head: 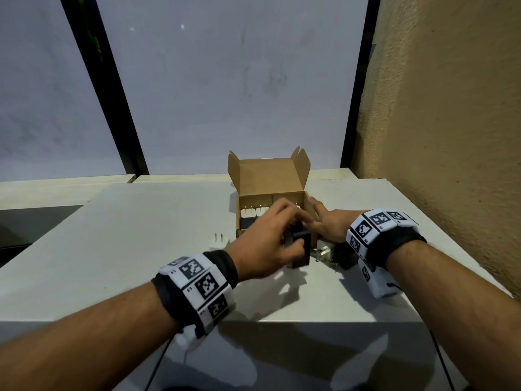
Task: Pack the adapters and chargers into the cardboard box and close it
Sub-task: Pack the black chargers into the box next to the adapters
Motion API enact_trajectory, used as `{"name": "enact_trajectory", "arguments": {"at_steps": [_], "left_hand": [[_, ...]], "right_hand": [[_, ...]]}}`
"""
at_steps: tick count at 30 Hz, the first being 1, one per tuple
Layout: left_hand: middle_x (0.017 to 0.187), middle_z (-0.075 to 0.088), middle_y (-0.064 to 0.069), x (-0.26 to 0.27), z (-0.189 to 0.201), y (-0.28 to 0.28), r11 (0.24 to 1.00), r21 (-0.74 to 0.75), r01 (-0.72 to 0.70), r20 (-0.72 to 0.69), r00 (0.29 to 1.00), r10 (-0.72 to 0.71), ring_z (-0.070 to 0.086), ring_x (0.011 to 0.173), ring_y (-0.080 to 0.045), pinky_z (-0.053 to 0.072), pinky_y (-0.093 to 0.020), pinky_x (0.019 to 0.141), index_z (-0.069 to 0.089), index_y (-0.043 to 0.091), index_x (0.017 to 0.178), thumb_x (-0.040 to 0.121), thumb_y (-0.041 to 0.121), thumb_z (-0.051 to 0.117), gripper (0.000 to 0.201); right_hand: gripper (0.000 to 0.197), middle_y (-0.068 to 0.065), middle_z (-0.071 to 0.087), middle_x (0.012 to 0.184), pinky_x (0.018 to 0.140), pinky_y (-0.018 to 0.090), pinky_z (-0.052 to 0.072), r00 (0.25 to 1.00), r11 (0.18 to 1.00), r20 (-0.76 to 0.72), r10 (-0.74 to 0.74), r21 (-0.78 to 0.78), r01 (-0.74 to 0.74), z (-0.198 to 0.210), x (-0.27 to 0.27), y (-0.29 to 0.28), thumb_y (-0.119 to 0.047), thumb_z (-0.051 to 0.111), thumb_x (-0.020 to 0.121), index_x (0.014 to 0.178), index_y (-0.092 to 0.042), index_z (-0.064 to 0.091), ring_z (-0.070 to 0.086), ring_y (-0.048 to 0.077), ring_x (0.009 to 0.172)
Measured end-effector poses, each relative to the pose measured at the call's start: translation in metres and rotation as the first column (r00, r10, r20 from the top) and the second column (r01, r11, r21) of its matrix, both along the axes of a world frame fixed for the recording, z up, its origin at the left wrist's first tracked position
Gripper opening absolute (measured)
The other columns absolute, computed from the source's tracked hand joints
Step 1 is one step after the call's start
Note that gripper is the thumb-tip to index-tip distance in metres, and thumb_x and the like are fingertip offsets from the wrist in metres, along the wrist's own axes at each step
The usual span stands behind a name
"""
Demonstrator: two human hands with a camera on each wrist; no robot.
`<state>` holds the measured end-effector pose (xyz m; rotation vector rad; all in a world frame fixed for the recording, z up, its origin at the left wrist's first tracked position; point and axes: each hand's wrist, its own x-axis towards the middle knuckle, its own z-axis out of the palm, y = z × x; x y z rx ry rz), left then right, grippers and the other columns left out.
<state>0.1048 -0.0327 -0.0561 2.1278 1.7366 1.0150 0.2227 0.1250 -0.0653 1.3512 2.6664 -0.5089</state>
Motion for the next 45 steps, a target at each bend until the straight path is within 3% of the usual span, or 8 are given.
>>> {"name": "enact_trajectory", "arguments": {"at_steps": [4,7,12,18,28,38,42,45], "left_hand": [[0.118,0.048,0.003,-0.016,0.023,0.02,0.992,0.072,-0.106,0.032,0.994,0.104,0.052,0.099,-0.004,0.045,-0.008,0.09,0.06,0.022,0.119,0.093,0.015,0.055,0.028],[0.128,0.048,-0.001,-0.025,0.039,0.042,0.984,-0.019,-0.178,-0.024,0.984,0.177,0.048,0.117,-0.013,0.042,-0.022,0.102,0.06,0.026,0.121,0.096,0.016,0.051,0.029],[0.136,0.042,-0.001,-0.033,0.04,0.077,0.966,-0.131,-0.225,-0.105,0.972,0.212,0.048,0.123,-0.017,0.04,-0.018,0.096,0.055,0.02,0.125,0.097,0.012,0.049,0.03],[0.137,0.042,-0.003,-0.036,0.026,0.095,0.954,-0.224,-0.2,-0.121,0.977,0.176,0.047,0.124,-0.02,0.044,-0.034,0.106,0.054,0.017,0.124,0.096,0.006,0.049,0.031],[0.131,0.05,-0.005,-0.047,0.02,0.1,0.957,-0.26,-0.127,0.022,0.99,0.138,0.053,0.117,-0.021,0.046,-0.032,0.1,0.055,0.016,0.119,0.097,0.005,0.047,0.026],[0.129,0.042,-0.006,-0.034,0.006,0.099,0.896,-0.419,-0.146,-0.134,0.986,0.098,0.047,0.112,-0.02,0.046,-0.028,0.094,0.056,0.015,0.122,0.092,-0.004,0.044,0.037],[0.127,0.049,-0.005,-0.037,0.003,0.101,0.909,-0.365,-0.201,-0.27,0.957,0.103,0.044,0.119,-0.024,0.039,-0.042,0.105,0.057,0.022,0.122,0.095,0.015,0.051,0.029],[0.121,0.05,-0.004,-0.037,0.003,0.1,0.928,-0.328,-0.176,-0.249,0.964,0.094,0.049,0.11,-0.019,0.042,-0.033,0.1,0.063,0.021,0.115,0.092,0.021,0.059,0.024]], "right_hand": [[0.078,0.022,0.055,0.132,0.103,0.042,0.038,1.0,0.999,-0.022,0.021,0.029,-0.021,-0.003,-0.001,0.002,-0.065,0.023,0.092,0.151,-0.026,-0.01,0.056,0.035,0.118],[0.078,0.019,0.05,0.139,0.106,0.04,0.034,1.0,0.999,0.002,-0.006,0.054,0.006,-0.003,-0.001,0.0,-0.064,0.023,0.092,0.152,-0.025,-0.009,0.051,0.034,0.125],[0.083,0.014,0.036,0.152,0.111,0.041,0.027,1.0,1.0,-0.026,0.002,0.001,-0.002,-0.002,0.001,-0.001,-0.069,0.024,0.089,0.152,-0.026,-0.007,0.041,0.033,0.134],[0.082,0.014,0.048,0.143,0.104,0.037,0.034,0.996,1.0,-0.09,0.016,-0.014,-0.017,-0.005,0.0,0.001,-0.068,0.027,0.089,0.152,-0.027,-0.005,0.05,0.032,0.126],[0.084,0.013,0.042,0.148,0.108,0.039,0.031,0.996,0.999,-0.086,0.0,-0.038,-0.003,-0.007,-0.001,0.004,-0.069,0.028,0.088,0.152,-0.027,-0.006,0.045,0.033,0.131],[0.085,0.015,0.038,0.15,0.111,0.04,0.027,0.997,1.0,-0.076,0.011,0.005,-0.011,-0.006,0.0,0.004,-0.069,0.027,0.088,0.153,-0.024,-0.004,0.04,0.033,0.135],[0.085,0.016,0.041,0.149,0.11,0.041,0.028,0.996,1.0,-0.084,0.019,-0.004,-0.019,-0.008,0.0,0.006,-0.071,0.027,0.087,0.152,-0.025,-0.003,0.043,0.033,0.133],[0.086,0.015,0.04,0.149,0.111,0.042,0.028,0.997,1.0,-0.068,0.018,-0.006,-0.019,-0.006,0.001,0.006,-0.073,0.025,0.086,0.152,-0.026,-0.004,0.042,0.033,0.134]]}}
